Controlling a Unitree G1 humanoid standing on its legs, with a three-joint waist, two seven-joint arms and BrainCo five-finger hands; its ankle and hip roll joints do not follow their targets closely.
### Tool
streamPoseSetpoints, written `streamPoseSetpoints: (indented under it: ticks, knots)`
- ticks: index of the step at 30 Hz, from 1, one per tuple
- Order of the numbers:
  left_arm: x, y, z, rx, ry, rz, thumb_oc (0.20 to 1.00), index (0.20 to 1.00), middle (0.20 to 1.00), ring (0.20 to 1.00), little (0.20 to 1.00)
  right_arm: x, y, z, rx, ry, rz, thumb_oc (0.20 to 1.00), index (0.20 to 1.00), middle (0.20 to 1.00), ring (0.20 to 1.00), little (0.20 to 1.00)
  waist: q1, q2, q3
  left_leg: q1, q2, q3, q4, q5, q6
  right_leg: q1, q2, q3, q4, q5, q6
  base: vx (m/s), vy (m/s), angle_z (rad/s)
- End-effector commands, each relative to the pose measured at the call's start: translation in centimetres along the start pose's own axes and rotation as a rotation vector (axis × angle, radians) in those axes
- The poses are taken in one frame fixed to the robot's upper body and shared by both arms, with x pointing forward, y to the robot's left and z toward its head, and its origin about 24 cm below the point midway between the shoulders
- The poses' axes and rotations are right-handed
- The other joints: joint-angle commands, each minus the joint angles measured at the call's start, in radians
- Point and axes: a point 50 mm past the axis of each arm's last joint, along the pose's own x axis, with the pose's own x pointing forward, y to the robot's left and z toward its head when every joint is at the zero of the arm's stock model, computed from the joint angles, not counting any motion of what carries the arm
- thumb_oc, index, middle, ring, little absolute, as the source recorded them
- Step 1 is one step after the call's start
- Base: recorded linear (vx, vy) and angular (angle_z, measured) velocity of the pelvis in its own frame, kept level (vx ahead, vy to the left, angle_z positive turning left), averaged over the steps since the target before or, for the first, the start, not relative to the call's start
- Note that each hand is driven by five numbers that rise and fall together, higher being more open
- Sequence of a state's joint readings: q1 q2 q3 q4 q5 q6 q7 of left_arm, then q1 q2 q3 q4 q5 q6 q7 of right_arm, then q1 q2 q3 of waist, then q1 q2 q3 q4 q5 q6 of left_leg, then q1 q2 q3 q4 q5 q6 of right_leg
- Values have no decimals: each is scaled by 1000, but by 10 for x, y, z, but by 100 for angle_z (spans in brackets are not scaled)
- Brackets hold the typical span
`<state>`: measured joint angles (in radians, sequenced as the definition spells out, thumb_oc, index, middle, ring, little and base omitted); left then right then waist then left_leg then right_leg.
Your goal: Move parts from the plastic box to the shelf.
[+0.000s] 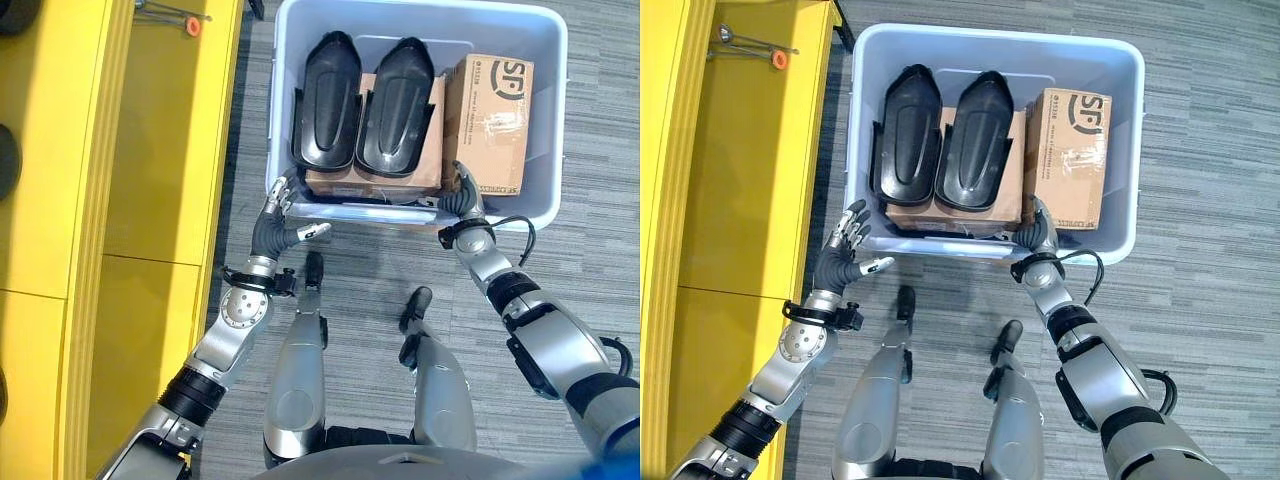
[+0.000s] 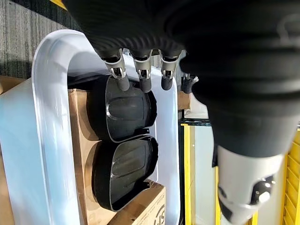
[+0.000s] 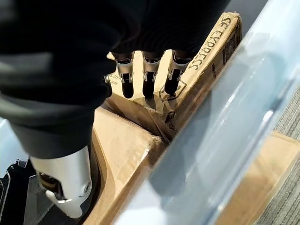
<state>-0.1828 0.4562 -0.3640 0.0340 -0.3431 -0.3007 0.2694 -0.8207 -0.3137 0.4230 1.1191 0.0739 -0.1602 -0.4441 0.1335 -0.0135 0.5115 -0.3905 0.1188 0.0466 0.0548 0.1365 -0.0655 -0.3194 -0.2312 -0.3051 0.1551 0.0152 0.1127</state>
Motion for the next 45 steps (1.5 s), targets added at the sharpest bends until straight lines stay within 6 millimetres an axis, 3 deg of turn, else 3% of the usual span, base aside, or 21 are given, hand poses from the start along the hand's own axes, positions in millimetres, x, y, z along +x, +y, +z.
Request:
streamPoseSetpoints:
  ticks: [1,8,19,26,36,45]
  knots:
    - [3,-8,21,-37,-127,-33,1000,1000,1000,1000,1000,-30,12,-68,-91,255,74,1000,1000,1000,1000,1000,22,21,8,17,17,-37,65,-120,-11,-16,-50,-16,24,-11,38,-15,20,4]
    - [3,-3,21,-17,-126,-9,1000,1000,1000,1000,1000,-50,30,-85,-114,285,139,1000,1000,1000,1000,1000,9,7,8,20,17,-37,70,-123,-8,-13,-49,-13,23,-8,38,-2,2,1]
    - [1,-1,21,-7,-121,-9,1000,1000,1000,1000,1000,-64,31,-105,-60,382,123,1000,1000,1000,1000,1000,4,-4,8,33,17,-36,73,-129,-6,4,-47,-13,16,-6,41,0,0,0]
    - [1,1,20,2,-115,-2,1000,1000,1000,1000,1000,-67,34,-105,-42,380,124,1000,1000,1000,1000,1000,-1,-11,8,35,17,-33,76,-131,-7,4,-47,-8,16,-5,41,0,0,0]
    - [-3,10,18,28,-96,23,1000,1000,1000,1000,1000,-88,46,-121,14,453,145,1000,1000,1000,1000,1000,-11,-34,-7,38,9,-35,87,-139,-2,23,-47,-7,-5,8,45,-3,7,2]
    - [-4,13,16,36,-88,39,1000,1000,1000,1000,1000,-91,50,-121,36,458,152,1000,1000,1000,1000,1000,-11,-38,-12,30,2,-36,92,-139,0,29,-47,-9,-16,15,46,-4,6,0]
